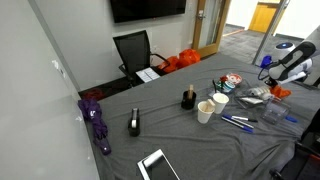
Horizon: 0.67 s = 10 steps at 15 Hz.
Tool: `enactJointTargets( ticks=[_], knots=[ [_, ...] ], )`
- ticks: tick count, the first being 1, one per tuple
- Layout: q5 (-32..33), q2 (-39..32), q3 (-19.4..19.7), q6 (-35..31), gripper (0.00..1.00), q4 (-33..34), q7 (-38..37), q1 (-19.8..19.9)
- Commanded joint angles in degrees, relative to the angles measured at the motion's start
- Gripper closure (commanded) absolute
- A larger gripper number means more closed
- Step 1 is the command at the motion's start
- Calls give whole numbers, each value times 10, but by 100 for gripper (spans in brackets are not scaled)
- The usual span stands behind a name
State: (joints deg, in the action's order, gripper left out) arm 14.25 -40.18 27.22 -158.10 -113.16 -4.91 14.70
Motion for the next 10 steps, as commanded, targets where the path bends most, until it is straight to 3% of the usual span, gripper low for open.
enactJointTargets(
  ticks=[1,10],
  knots=[
    [-8,49,-14,36,100,-21,18,3],
    [-55,113,-80,125,100,-25,72,41]
  ],
)
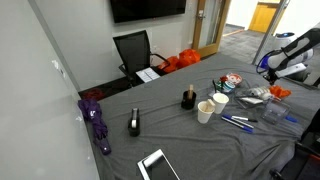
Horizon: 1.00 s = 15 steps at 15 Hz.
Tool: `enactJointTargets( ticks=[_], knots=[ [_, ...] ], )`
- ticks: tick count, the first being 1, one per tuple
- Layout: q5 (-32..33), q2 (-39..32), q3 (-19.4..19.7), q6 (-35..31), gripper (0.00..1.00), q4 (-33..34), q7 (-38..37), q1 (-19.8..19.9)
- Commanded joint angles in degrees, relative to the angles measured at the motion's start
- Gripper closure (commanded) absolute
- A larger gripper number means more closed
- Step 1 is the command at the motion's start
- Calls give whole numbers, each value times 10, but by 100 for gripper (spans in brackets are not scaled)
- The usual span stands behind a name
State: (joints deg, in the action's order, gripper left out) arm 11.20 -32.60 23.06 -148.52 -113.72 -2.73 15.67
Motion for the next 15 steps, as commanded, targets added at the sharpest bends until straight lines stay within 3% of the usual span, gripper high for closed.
enactJointTargets(
  ticks=[1,7,13,14,15],
  knots=[
    [-38,43,-51,43,100,-18,73,41],
    [-89,68,-93,114,100,-14,202,89],
    [-102,91,-98,174,100,-14,370,141],
    [-102,95,-97,181,74,-14,397,149],
    [-103,98,-95,188,72,-15,418,155]
  ],
)
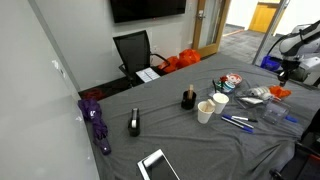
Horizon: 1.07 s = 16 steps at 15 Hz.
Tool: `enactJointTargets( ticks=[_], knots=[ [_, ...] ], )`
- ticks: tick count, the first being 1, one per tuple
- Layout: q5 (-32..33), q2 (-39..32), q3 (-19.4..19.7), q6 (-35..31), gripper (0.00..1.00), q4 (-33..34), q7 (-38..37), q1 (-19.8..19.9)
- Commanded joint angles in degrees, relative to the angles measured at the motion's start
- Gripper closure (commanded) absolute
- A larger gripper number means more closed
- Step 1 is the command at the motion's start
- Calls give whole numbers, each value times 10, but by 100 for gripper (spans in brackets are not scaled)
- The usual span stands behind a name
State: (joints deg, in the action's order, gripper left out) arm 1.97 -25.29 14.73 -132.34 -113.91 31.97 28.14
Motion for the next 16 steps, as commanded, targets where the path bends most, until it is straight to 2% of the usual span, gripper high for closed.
enactJointTargets(
  ticks=[1,10,12,13,14,16],
  knots=[
    [-11,28,-8,31,67,-15,90,35],
    [-7,70,7,35,5,-42,134,36],
    [-9,69,8,29,0,-43,114,29],
    [-3,50,10,31,8,-22,114,29],
    [-3,53,10,31,2,-24,113,28],
    [-3,54,10,31,0,-25,113,26]
  ],
)
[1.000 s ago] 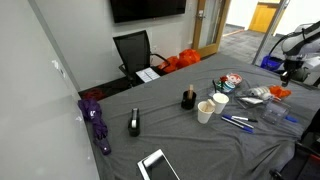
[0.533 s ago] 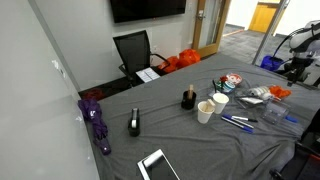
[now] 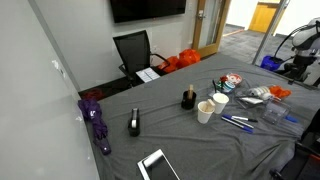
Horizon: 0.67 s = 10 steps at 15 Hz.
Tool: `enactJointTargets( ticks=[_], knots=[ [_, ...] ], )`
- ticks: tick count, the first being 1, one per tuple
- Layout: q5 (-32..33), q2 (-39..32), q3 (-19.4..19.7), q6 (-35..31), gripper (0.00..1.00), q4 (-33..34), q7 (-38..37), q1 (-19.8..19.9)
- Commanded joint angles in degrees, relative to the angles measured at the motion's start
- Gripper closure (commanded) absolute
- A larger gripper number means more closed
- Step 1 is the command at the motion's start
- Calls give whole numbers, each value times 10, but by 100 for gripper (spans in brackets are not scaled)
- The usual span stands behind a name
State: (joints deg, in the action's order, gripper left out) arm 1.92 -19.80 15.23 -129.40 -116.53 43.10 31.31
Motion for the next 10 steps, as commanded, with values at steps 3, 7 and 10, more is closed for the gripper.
enactJointTargets(
  ticks=[3,7,10],
  knots=[
    [-3,-1,6,1,0,1,2,-5],
    [-11,21,-3,24,0,-29,80,10],
    [-16,23,-1,41,0,-44,153,17]
  ],
)
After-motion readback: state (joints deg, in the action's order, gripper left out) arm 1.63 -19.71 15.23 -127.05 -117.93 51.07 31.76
